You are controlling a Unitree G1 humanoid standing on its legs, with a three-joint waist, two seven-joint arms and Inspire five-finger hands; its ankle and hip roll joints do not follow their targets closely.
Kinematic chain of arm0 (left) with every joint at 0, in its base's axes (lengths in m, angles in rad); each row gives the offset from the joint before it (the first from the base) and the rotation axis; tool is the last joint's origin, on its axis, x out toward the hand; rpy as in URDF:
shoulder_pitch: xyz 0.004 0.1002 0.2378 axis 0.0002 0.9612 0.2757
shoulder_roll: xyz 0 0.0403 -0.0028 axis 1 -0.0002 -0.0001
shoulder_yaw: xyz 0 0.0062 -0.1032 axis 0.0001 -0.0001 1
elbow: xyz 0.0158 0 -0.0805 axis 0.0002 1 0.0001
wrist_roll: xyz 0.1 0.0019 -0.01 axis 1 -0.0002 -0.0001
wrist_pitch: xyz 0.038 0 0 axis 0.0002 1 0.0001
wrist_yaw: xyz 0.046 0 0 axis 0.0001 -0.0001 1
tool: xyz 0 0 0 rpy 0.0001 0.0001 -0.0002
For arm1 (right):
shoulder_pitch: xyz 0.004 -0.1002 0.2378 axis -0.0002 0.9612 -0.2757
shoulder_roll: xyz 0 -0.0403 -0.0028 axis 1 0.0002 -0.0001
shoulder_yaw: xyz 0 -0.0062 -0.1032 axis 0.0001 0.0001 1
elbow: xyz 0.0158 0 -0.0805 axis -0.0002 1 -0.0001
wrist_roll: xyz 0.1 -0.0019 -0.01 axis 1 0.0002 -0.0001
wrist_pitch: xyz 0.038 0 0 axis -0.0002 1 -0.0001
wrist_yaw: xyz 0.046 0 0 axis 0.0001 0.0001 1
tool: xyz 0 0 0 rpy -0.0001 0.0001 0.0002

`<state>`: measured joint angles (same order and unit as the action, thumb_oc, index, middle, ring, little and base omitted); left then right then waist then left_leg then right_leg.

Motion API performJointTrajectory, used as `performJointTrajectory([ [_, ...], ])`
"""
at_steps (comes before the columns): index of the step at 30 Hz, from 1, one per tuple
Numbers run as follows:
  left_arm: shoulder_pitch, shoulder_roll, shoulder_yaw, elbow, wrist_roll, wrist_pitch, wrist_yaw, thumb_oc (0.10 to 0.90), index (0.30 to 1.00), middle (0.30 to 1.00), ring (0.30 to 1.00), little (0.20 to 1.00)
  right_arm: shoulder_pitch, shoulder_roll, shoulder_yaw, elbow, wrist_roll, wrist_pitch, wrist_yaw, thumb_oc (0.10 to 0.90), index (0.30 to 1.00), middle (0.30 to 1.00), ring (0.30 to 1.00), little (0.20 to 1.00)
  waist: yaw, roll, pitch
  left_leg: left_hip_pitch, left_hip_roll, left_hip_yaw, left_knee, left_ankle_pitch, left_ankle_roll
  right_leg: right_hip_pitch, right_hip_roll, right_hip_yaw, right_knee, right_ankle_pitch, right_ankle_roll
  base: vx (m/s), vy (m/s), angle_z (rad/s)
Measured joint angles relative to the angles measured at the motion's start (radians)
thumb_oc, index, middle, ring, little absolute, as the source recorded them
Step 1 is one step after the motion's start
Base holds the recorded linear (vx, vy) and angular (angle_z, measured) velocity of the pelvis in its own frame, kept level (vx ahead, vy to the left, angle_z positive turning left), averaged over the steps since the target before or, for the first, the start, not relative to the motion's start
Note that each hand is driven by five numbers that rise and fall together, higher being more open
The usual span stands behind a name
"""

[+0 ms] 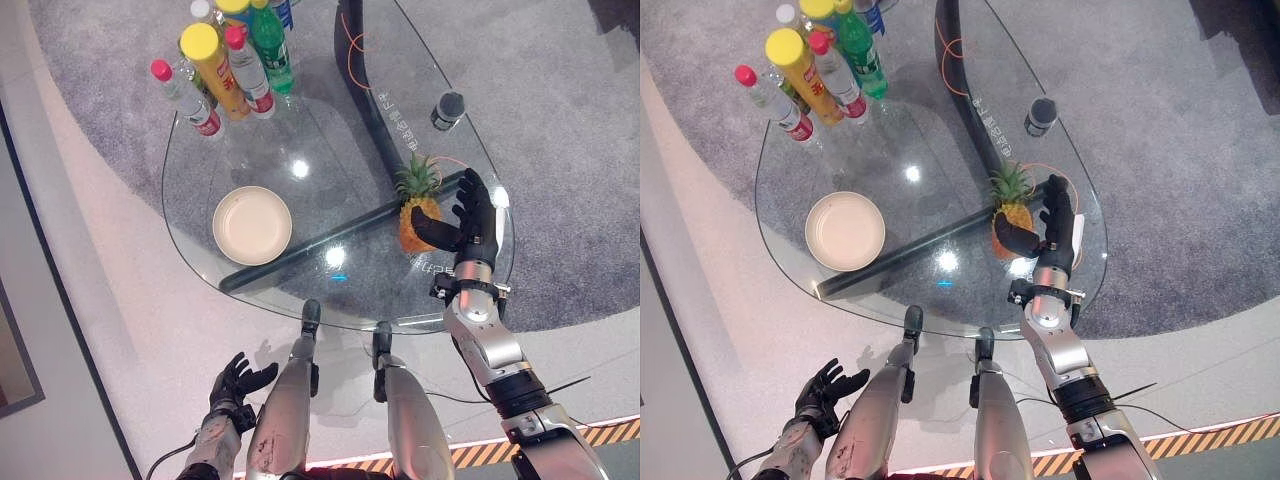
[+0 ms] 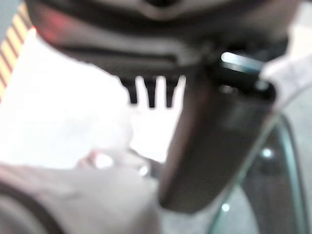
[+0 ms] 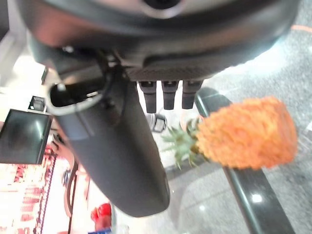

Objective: Pick up the fruit to the plate

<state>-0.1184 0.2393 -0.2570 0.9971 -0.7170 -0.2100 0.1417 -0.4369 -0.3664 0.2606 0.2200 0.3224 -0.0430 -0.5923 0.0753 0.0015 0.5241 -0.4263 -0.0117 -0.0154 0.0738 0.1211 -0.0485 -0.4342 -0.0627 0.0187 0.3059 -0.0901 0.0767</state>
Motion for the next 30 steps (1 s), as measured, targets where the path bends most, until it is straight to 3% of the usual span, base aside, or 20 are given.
performJointTrajectory([
  [11, -0.008, 0.003, -0.009, -0.036, -0.025, -0.002, 0.007, 0.8, 0.9, 0.9, 0.9, 0.9, -0.043, -0.007, 0.017, 0.05, -0.035, 0.074, -0.099, 0.8, 0.9, 0.9, 0.9, 0.9, 0.002, -0.001, 0.0, -0.069, -0.006, -0.015, 0.017, 0.008, -0.001, -0.077, -0.005, -0.011, 0.046, -0.009, -0.002, 0.0, 0.032, 0.04],
  [20, -0.012, 0.005, -0.027, -0.05, -0.054, -0.007, 0.028, 0.8, 0.9, 0.9, 0.9, 0.9, -0.075, -0.032, 0.033, 0.087, -0.093, 0.108, -0.248, 0.8, 0.9, 0.9, 0.9, 0.9, 0.004, -0.002, 0.0, -0.105, -0.008, -0.021, 0.018, 0.02, 0.002, -0.115, -0.005, -0.013, 0.057, -0.008, -0.002, 0.0, 0.001, 0.01],
  [30, -0.016, 0.009, -0.045, -0.077, -0.055, -0.01, 0.041, 0.8, 0.9, 0.9, 0.9, 0.9, -0.125, -0.031, 0.062, 0.086, -0.105, 0.133, -0.286, 0.8, 0.9, 0.9, 0.9, 0.9, 0.005, -0.002, 0.0, -0.12, -0.008, -0.021, 0.018, 0.021, 0.003, -0.132, -0.006, -0.012, 0.059, -0.007, -0.001, 0.0, 0.0, 0.0],
])
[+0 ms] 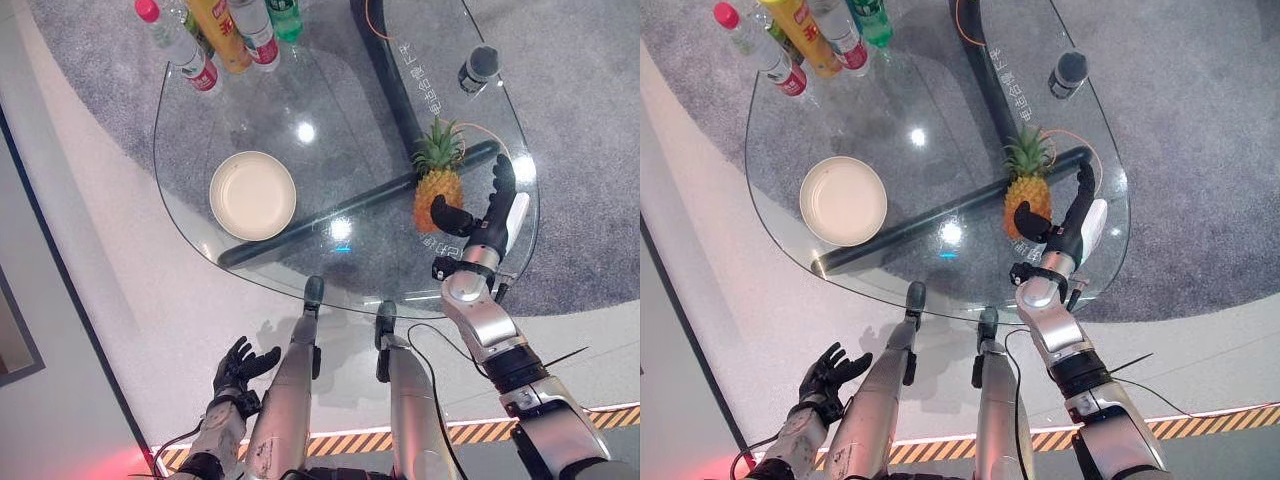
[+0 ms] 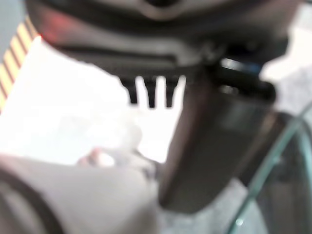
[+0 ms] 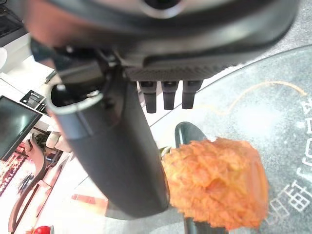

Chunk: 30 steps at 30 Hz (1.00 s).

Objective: Pick up the fruit to the plate

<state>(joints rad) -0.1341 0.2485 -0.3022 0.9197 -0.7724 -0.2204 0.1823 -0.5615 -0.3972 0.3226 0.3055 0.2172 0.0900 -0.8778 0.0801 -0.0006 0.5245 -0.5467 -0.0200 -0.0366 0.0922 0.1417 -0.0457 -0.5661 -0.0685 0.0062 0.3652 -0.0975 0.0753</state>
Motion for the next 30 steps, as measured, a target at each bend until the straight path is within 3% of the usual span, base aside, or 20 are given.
performJointTrajectory([
  [16, -0.021, 0.001, -0.024, -0.005, -0.035, -0.01, 0.0, 0.8, 0.9, 0.9, 0.9, 0.9, -0.055, 0.031, 0.014, 0.133, 0.139, 0.007, -0.003, 0.8, 0.9, 0.9, 0.9, 0.9, 0.019, 0.001, 0.0, -0.047, -0.002, 0.001, 0.014, 0.004, -0.007, -0.061, -0.002, 0.002, 0.039, -0.002, -0.003, 0.0, 0.006, 0.0],
  [30, -0.024, 0.006, -0.039, -0.019, -0.054, -0.012, 0.001, 0.8, 0.9, 0.9, 0.9, 0.9, -0.098, 0.043, 0.017, 0.182, 0.227, -0.041, 0.004, 0.8, 0.9, 0.9, 0.9, 0.9, 0.029, 0.001, 0.0, -0.073, -0.004, 0.0, 0.014, 0.014, -0.013, -0.095, -0.004, 0.002, 0.057, -0.003, -0.004, 0.0, 0.0, 0.0],
])
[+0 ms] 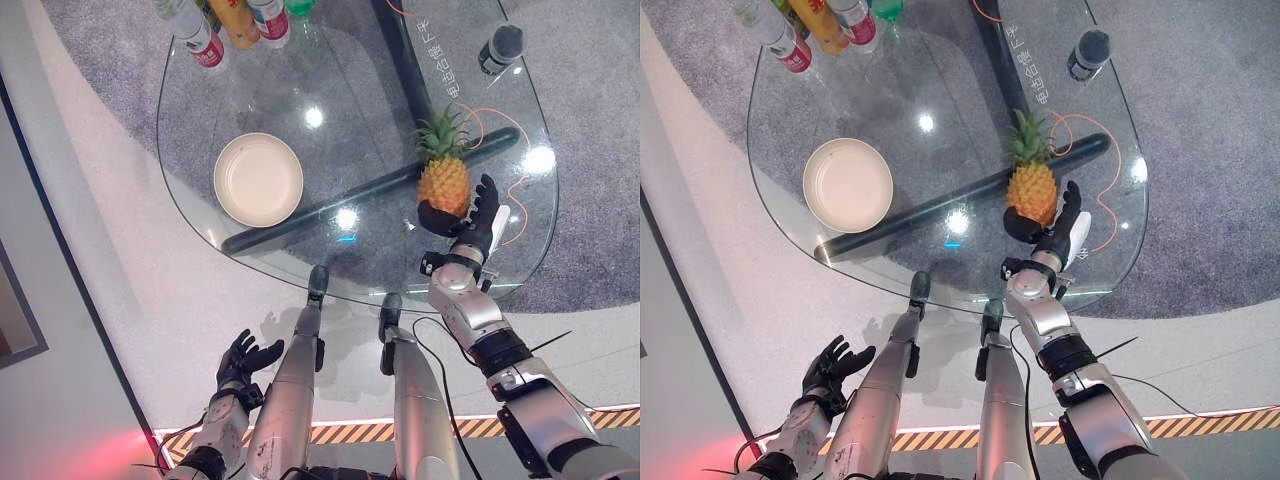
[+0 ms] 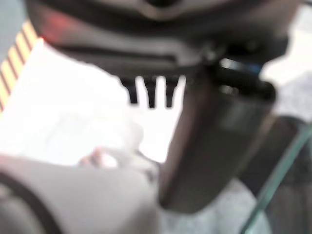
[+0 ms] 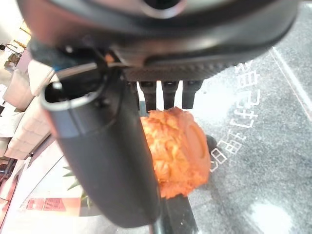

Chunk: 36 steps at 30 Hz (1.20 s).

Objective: Pick up the fruit to the plate

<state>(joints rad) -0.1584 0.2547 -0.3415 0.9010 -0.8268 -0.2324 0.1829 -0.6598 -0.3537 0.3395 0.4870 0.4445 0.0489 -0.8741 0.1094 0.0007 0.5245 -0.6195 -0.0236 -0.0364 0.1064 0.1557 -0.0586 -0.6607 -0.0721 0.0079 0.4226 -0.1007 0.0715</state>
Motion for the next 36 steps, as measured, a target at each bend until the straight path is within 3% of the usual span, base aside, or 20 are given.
performJointTrajectory([
  [10, 0.0, 0.0, -0.004, -0.013, -0.02, 0.001, 0.0, 0.8, 0.9, 0.9, 0.9, 0.9, -0.059, -0.007, -0.001, 0.058, 0.028, -0.01, 0.062, 0.8, 0.9, 0.9, 0.9, 0.9, 0.008, 0.003, 0.0, -0.026, 0.0, -0.004, 0.009, 0.005, -0.005, -0.026, 0.001, -0.003, 0.015, -0.001, -0.002, 0.0, 0.0, 0.0],
  [20, 0.0, -0.001, -0.008, -0.019, -0.022, 0.002, -0.001, 0.8, 0.9, 0.9, 0.9, 0.9, -0.109, -0.054, 0.019, 0.104, -0.014, 0.063, 0.144, 0.8, 0.9, 0.9, 0.9, 0.9, 0.022, 0.01, 0.002, -0.038, -0.001, -0.012, 0.018, 0.007, -0.008, -0.042, 0.001, -0.007, 0.038, -0.01, -0.006, 0.0, 0.002, 0.01],
  [21, 0.0, 0.0, -0.008, -0.02, -0.022, 0.002, -0.002, 0.8, 0.9, 0.9, 0.9, 0.9, -0.115, -0.059, 0.019, 0.105, -0.015, 0.075, 0.153, 0.575, 0.707, 0.707, 0.707, 0.675, 0.022, 0.011, 0.002, -0.043, -0.001, -0.014, 0.021, 0.007, -0.009, -0.045, 0.001, -0.01, 0.041, -0.011, -0.006, 0.0, 0.001, 0.06],
  [22, 0.0, 0.0, -0.008, -0.02, -0.022, 0.002, -0.003, 0.8, 0.9, 0.9, 0.9, 0.9, -0.118, -0.064, 0.019, 0.105, -0.016, 0.08, 0.159, 0.471, 0.618, 0.618, 0.618, 0.571, 0.021, 0.011, 0.001, -0.049, -0.001, -0.017, 0.024, 0.007, -0.009, -0.049, 0.001, -0.013, 0.043, -0.011, -0.007, 0.01, -0.004, 0.07],
  [23, 0.0, 0.0, -0.007, -0.021, -0.023, 0.002, -0.003, 0.8, 0.9, 0.9, 0.9, 0.9, -0.121, -0.072, 0.021, 0.105, -0.017, 0.086, 0.167, 0.1, 0.3, 0.3, 0.3, 0.2, 0.021, 0.012, 0.001, -0.055, -0.001, -0.024, 0.029, 0.007, -0.009, -0.052, 0.001, -0.019, 0.045, -0.013, -0.006, 0.01, -0.009, 0.11],
  [36, 0.0, 0.019, -0.026, -0.051, -0.026, 0.005, -0.004, 0.8, 0.9, 0.9, 0.9, 0.9, -0.183, -0.125, 0.039, 0.139, -0.01, 0.14, 0.237, 0.1, 0.3, 0.3, 0.3, 0.2, 0.024, 0.013, 0.001, -0.08, 0.007, -0.059, 0.034, 0.013, -0.018, -0.074, 0.011, -0.046, 0.061, -0.011, -0.026, 0.0, -0.003, 0.02],
])
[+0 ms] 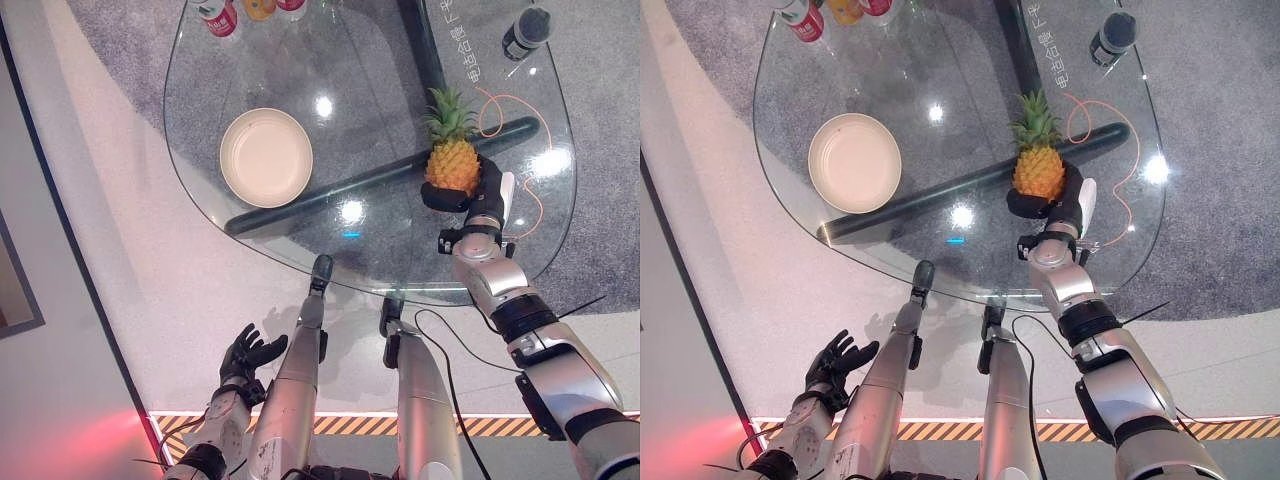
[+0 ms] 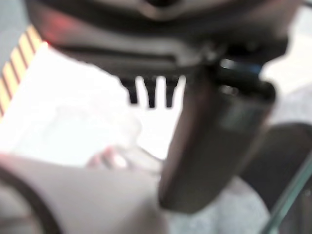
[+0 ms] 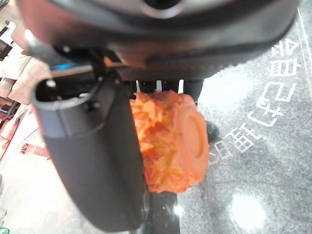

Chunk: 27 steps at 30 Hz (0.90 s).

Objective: Pick up the fruit to the plate

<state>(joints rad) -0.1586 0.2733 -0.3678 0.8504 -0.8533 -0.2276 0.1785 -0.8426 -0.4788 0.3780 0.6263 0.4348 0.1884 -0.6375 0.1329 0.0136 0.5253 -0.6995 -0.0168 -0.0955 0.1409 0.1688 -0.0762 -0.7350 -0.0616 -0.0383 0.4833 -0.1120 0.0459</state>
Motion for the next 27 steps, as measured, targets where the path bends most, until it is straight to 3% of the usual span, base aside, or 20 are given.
performJointTrajectory([
  [14, -0.001, 0.013, 0.0, -0.149, -0.017, -0.073, 0.009, 0.8, 0.9, 0.9, 0.9, 0.9, 0.027, -0.005, -0.003, -0.025, 0.005, -0.011, 0.007, 0.1, 0.3, 0.3, 0.3, 0.2, 0.002, 0.004, 0.002, 0.012, 0.002, -0.001, 0.003, 0.004, -0.006, 0.009, 0.003, 0.0, 0.005, 0.004, -0.004, -0.01, -0.012, 0.0],
  [22, -0.001, 0.012, 0.05, -0.19, -0.039, -0.119, 0.049, 0.8, 0.9, 0.9, 0.9, 0.9, 0.211, 0.004, -0.003, -0.214, -0.026, -0.007, 0.046, 0.1, 0.3, 0.3, 0.3, 0.2, -0.003, 0.008, 0.004, 0.058, 0.003, 0.018, -0.003, 0.001, -0.003, 0.045, 0.005, 0.02, 0.004, 0.003, -0.003, -0.01, -0.018, -0.06],
  [27, 0.009, 0.013, 0.085, -0.247, -0.039, -0.159, 0.054, 0.8, 0.9, 0.9, 0.9, 0.9, 0.309, 0.004, -0.005, -0.333, -0.111, -0.007, 0.087, 0.1, 0.3, 0.3, 0.3, 0.2, -0.027, 0.008, 0.004, 0.096, 0.005, 0.027, -0.008, -0.004, 0.004, 0.078, 0.006, 0.028, 0.002, -0.002, -0.006, -0.01, -0.024, -0.04],
])
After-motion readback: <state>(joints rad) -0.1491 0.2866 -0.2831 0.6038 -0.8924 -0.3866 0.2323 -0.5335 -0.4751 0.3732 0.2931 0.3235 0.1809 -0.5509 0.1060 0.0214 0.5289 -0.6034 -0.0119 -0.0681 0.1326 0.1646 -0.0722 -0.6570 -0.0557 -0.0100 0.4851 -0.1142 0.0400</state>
